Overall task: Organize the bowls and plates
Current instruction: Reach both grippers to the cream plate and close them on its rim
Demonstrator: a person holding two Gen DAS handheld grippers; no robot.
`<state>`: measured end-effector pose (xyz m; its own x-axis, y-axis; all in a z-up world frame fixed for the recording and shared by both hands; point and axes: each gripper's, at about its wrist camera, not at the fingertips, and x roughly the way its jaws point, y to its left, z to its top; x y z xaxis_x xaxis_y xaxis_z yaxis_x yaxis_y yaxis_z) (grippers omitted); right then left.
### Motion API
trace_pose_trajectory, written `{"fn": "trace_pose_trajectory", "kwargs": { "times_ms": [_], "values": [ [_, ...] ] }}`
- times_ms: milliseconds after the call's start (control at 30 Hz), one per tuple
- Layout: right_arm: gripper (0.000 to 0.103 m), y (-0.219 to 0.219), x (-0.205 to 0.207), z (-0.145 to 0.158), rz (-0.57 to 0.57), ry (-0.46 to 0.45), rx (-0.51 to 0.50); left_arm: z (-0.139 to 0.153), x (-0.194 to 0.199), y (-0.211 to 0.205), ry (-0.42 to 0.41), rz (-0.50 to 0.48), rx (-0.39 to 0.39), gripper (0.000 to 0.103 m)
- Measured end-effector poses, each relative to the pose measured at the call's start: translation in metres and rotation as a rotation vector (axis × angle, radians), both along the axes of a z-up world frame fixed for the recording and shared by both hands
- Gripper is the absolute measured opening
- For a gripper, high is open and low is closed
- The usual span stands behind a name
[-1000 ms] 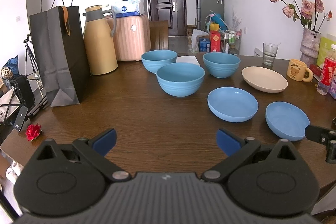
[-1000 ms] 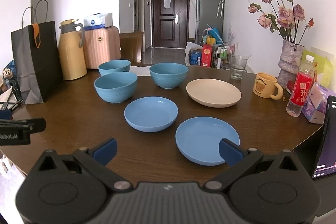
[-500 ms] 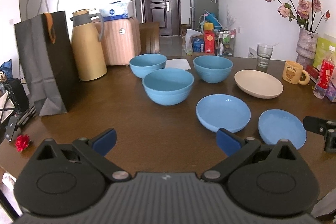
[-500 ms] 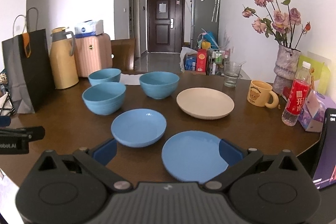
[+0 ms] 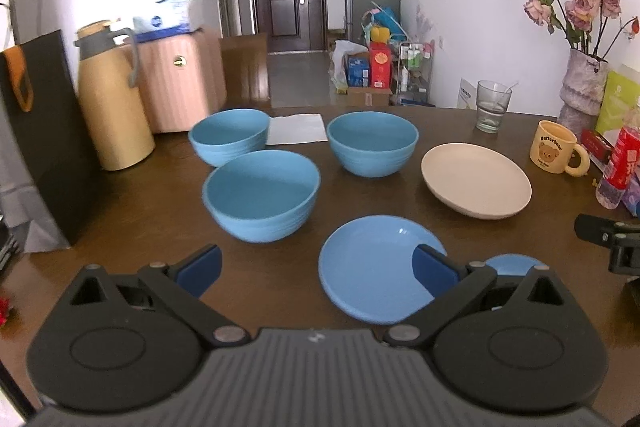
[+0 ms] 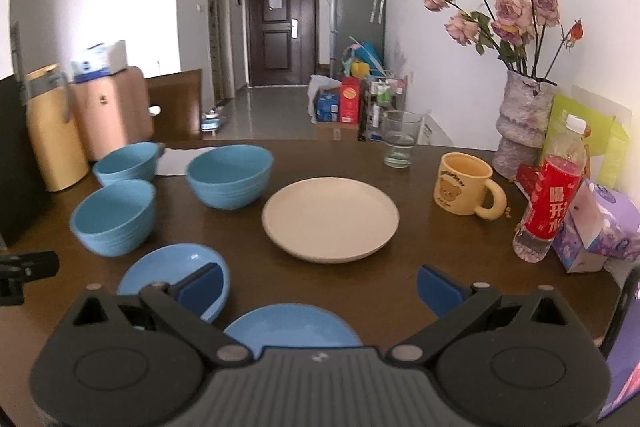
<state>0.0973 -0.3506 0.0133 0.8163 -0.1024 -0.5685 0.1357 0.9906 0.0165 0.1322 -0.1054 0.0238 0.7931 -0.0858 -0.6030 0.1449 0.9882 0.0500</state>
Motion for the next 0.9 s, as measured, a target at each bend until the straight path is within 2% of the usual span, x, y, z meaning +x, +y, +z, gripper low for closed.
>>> {"fn": "trace_pose_trajectory", "kwargs": {
  "times_ms": [333, 567, 767, 900],
  "values": [
    [0.103, -0.067, 0.088, -0.012, -0.066, 0.116, 0.059, -0.007, 0.092, -0.052, 0.130, -0.004, -0.018, 0.103],
    [0.102, -0.112, 0.150, -0.027, -0.135, 0.202, 0.096, -0.027, 0.168, -0.084, 0.307, 0.020, -0.085, 0.103],
    [0.095, -0.142, 0.208, -0.051, -0.154, 0.300, 0.116, -0.054, 0.226, -0.110, 0.446, 0.048, -0.142, 0.103],
    [0.090, -0.156, 0.241, -0.070, -0.158, 0.355, 0.130, -0.069, 0.249, -0.136, 0.483, 0.041, -0.108, 0.100]
  ]
}}
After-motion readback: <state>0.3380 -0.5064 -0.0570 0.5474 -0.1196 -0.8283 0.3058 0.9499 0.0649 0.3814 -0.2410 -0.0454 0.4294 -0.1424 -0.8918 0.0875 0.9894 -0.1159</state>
